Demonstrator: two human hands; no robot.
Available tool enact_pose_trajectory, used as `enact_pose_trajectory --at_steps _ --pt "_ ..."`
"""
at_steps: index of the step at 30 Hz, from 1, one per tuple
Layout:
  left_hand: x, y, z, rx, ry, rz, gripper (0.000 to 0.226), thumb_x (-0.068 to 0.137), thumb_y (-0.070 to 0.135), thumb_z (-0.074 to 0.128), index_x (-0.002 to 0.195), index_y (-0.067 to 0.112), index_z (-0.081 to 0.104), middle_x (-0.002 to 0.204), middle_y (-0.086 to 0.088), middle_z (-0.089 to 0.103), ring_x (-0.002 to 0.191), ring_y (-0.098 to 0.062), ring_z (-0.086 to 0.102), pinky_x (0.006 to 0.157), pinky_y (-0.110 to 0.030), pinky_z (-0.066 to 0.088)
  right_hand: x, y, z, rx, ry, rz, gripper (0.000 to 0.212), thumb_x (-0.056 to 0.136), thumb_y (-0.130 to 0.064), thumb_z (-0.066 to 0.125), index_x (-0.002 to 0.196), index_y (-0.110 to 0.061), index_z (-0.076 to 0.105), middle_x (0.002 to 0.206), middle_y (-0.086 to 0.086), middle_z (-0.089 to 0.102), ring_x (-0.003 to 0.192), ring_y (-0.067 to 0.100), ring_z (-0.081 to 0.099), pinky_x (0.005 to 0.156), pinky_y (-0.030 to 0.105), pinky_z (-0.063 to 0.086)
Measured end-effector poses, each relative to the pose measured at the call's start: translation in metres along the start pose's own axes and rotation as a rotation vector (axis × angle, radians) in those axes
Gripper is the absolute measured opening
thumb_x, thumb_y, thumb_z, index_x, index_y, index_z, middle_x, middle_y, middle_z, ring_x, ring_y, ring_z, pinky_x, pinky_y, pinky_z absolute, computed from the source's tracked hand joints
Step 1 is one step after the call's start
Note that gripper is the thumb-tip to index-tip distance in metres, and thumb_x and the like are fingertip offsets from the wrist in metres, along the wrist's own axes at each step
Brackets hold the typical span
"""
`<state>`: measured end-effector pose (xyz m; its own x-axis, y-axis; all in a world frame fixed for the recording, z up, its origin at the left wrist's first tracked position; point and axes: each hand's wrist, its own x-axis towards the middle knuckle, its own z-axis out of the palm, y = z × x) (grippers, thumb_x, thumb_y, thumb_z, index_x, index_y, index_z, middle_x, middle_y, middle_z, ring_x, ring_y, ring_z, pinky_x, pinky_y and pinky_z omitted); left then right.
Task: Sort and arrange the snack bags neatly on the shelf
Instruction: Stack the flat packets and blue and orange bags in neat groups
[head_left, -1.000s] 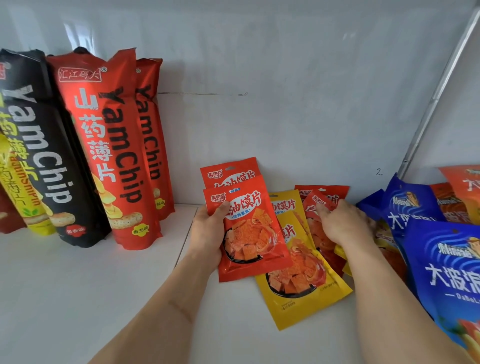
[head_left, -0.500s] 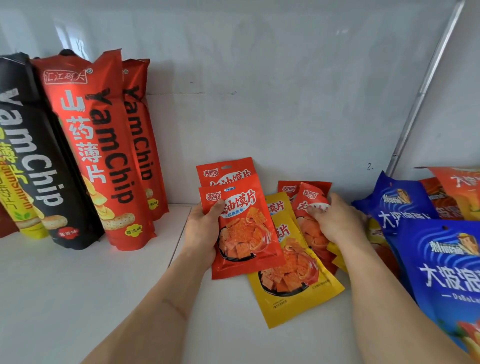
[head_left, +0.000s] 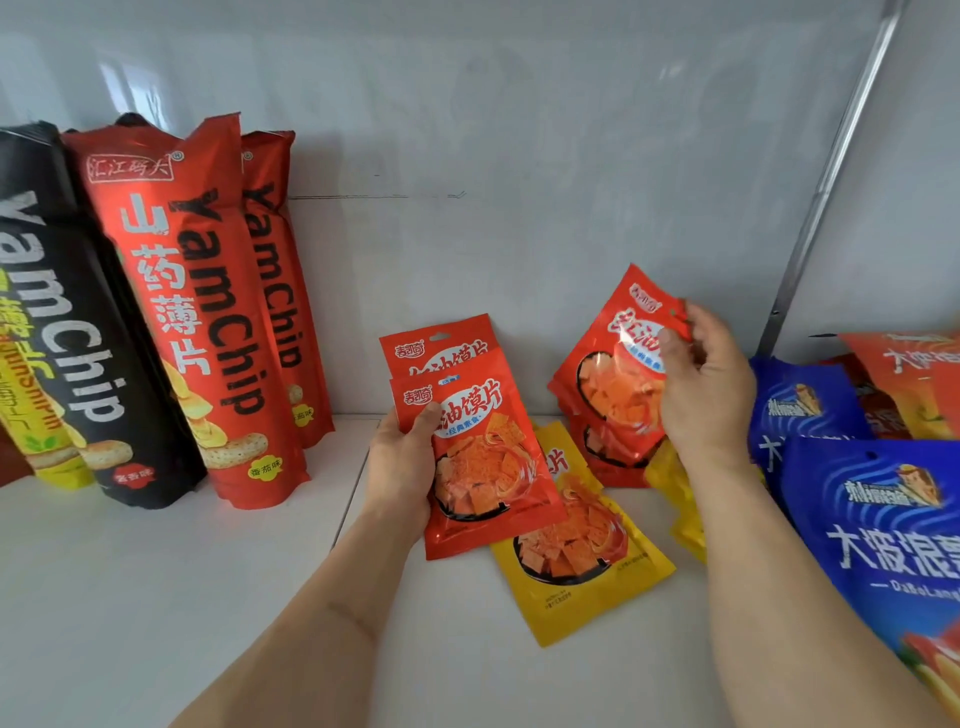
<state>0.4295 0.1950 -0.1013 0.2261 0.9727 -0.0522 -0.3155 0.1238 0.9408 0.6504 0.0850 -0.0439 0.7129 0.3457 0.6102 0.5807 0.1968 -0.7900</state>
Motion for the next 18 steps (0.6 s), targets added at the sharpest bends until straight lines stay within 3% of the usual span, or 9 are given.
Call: enact_pose_trajectory --at_steps 3,5,9,11,13,16,18 --pt "0.000 0.000 0.000 0.024 0.001 0.012 0.021 0.095 0.039 0.065 0.111 0.025 0.064 0.092 0.003 0.079 0.081 -0.022 0.077 0.081 -0.048 0.061 0.007 -0.011 -0.004 0.183 0.036 0.017 0.032 0.098 -0.028 0.060 0.129 -0.022 0.059 0.107 -0.020 0.063 0.093 -0.007 0.064 0.076 0.011 0.053" --pt "-0.001 0.001 0.000 0.031 -0.006 0.013 0.022 0.095 0.040 0.064 0.111 0.025 0.063 0.091 0.004 0.079 0.081 -0.021 0.077 0.078 -0.046 0.062 0.010 -0.017 -0.006 0.337 -0.008 0.052 0.027 0.095 -0.025 0.064 0.123 -0.026 0.061 0.105 -0.015 0.068 0.099 0.002 0.068 0.078 0.020 0.056" --pt "-0.004 0.004 0.001 0.030 -0.025 0.015 0.024 0.094 0.041 0.064 0.111 0.025 0.063 0.093 0.003 0.079 0.082 -0.021 0.077 0.078 -0.045 0.062 0.010 -0.022 -0.008 0.562 -0.230 0.223 0.023 0.090 -0.014 0.068 0.106 -0.030 0.069 0.093 -0.009 0.073 0.090 0.010 0.072 0.071 0.025 0.058" --pt "-0.007 0.006 0.002 0.026 -0.046 0.010 0.023 0.095 0.040 0.063 0.110 0.023 0.064 0.096 -0.001 0.079 0.085 -0.024 0.077 0.081 -0.047 0.061 0.001 -0.019 0.002 0.463 -0.432 0.286 0.027 0.088 -0.008 0.068 0.107 -0.028 0.068 0.088 -0.010 0.071 0.084 0.009 0.070 0.070 0.023 0.057" --pt "-0.009 0.006 0.004 0.021 -0.067 0.018 0.020 0.097 0.038 0.061 0.108 0.022 0.064 0.097 -0.004 0.079 0.087 -0.027 0.076 0.083 -0.050 0.060 -0.014 -0.013 0.017 0.304 -0.598 0.282 0.032 0.087 -0.006 0.069 0.109 -0.028 0.065 0.096 -0.006 0.070 0.087 0.011 0.067 0.079 0.024 0.055" --pt "-0.012 0.007 0.006 0.021 -0.086 0.026 0.024 0.099 0.041 0.057 0.109 0.021 0.064 0.097 -0.005 0.078 0.087 -0.027 0.076 0.083 -0.050 0.060 -0.028 -0.008 0.036 0.123 -0.678 0.187 0.036 0.087 -0.009 0.071 0.113 -0.032 0.062 0.107 -0.004 0.068 0.088 0.000 0.064 0.085 0.021 0.053" --pt "-0.013 0.007 0.006 0.025 -0.096 0.025 0.027 0.100 0.044 0.054 0.110 0.022 0.063 0.097 -0.005 0.078 0.087 -0.027 0.076 0.083 -0.049 0.061 -0.033 -0.011 0.042 0.036 -0.698 0.151 0.038 0.088 -0.014 0.072 0.121 -0.030 0.062 0.107 -0.011 0.064 0.090 -0.006 0.061 0.077 0.013 0.051"
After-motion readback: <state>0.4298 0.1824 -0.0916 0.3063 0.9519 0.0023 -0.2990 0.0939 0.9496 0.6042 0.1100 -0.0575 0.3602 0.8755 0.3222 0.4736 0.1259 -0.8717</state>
